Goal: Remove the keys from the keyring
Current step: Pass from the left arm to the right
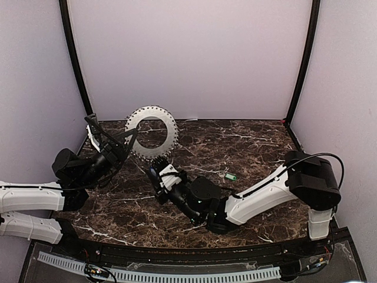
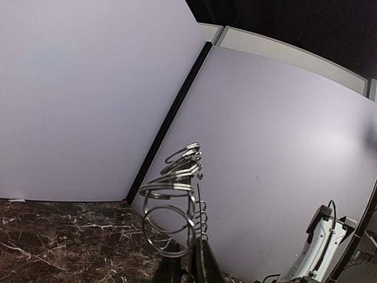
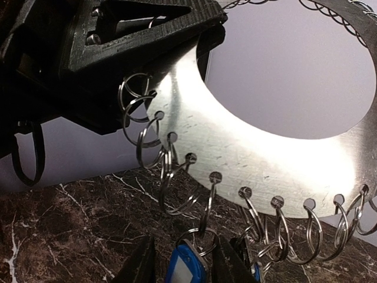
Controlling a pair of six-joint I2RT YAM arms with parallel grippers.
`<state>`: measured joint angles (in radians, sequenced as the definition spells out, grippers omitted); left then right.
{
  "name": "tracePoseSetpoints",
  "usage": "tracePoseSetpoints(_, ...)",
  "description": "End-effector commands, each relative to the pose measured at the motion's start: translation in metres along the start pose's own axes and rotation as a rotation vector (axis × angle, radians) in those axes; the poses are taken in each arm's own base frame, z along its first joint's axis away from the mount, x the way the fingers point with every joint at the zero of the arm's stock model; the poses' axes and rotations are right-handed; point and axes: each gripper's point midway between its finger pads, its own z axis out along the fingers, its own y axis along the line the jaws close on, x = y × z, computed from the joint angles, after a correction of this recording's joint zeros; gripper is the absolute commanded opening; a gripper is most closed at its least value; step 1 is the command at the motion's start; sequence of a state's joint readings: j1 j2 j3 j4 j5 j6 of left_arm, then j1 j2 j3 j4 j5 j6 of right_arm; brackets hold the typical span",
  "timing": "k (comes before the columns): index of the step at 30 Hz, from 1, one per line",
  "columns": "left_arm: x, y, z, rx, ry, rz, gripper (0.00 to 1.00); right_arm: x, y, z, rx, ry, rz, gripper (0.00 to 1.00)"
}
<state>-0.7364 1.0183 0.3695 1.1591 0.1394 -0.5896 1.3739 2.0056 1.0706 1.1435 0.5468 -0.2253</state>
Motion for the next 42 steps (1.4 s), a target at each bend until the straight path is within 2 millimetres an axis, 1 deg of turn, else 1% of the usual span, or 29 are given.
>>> tracePoseSetpoints(1, -0.017, -0.011, -0.003, 0.048, -0.06, -0.001, 0.0, -0.005, -0.001, 0.006, 0.0, -0.017, 0.037, 0.27)
tracePoseSetpoints(3, -0.016, -0.012, -0.003, 0.049, -0.06, -0.003, 0.0, -0.005, -0.001, 0.006, -0.003, -0.016, 0.044, 0.21)
tracePoseSetpoints(7, -0.016, -0.008, -0.003, 0.031, -0.059, 0.006, 0.0, -0.008, -0.004, 0.003, -0.009, -0.021, 0.059, 0.03)
tracePoseSetpoints(8, -0.014, -0.005, -0.003, 0.017, -0.054, 0.011, 0.0, -0.008, -0.005, 0.003, -0.011, -0.016, 0.06, 0.0)
tracePoseSetpoints(11, -0.007, 0.008, -0.005, -0.051, -0.032, 0.028, 0.0, -0.011, -0.006, -0.003, -0.033, 0.009, 0.067, 0.0)
tracePoseSetpoints(16, 0.019, 0.039, -0.017, -0.185, 0.042, 0.031, 0.0, -0.007, 0.0, -0.022, -0.137, 0.094, 0.126, 0.0)
tracePoseSetpoints(18, 0.033, 0.048, -0.025, -0.219, 0.077, 0.008, 0.0, 0.0, 0.003, -0.032, -0.177, 0.143, 0.162, 0.0)
tracePoseSetpoints(20, 0.048, 0.054, -0.031, -0.233, 0.125, -0.023, 0.0, 0.008, 0.007, -0.04, -0.21, 0.192, 0.201, 0.0)
tracePoseSetpoints(24, 0.086, 0.064, -0.04, -0.256, 0.261, -0.1, 0.0, 0.018, 0.011, -0.048, -0.243, 0.251, 0.252, 0.0)
tracePoseSetpoints(27, 0.108, 0.069, -0.051, -0.274, 0.336, -0.151, 0.0, 0.023, 0.011, -0.054, -0.251, 0.275, 0.263, 0.0)
tracePoseSetpoints(32, 0.147, 0.079, -0.075, -0.328, 0.475, -0.242, 0.09, 0.028, 0.011, -0.06, -0.277, 0.314, 0.269, 0.0)
tracePoseSetpoints(34, 0.159, 0.083, -0.085, -0.352, 0.517, -0.275, 0.09, 0.028, 0.012, -0.062, -0.293, 0.325, 0.275, 0.0)
tracePoseSetpoints(36, 0.168, 0.086, -0.093, -0.381, 0.548, -0.305, 0.11, 0.031, 0.012, -0.064, -0.304, 0.341, 0.283, 0.0)
tracePoseSetpoints(39, 0.18, 0.091, -0.105, -0.422, 0.594, -0.338, 0.21, 0.032, 0.013, -0.068, -0.32, 0.356, 0.303, 0.0)
tracePoseSetpoints(42, 0.187, 0.093, -0.114, -0.445, 0.614, -0.359, 0.3, 0.035, 0.011, -0.07, -0.325, 0.369, 0.316, 0.0)
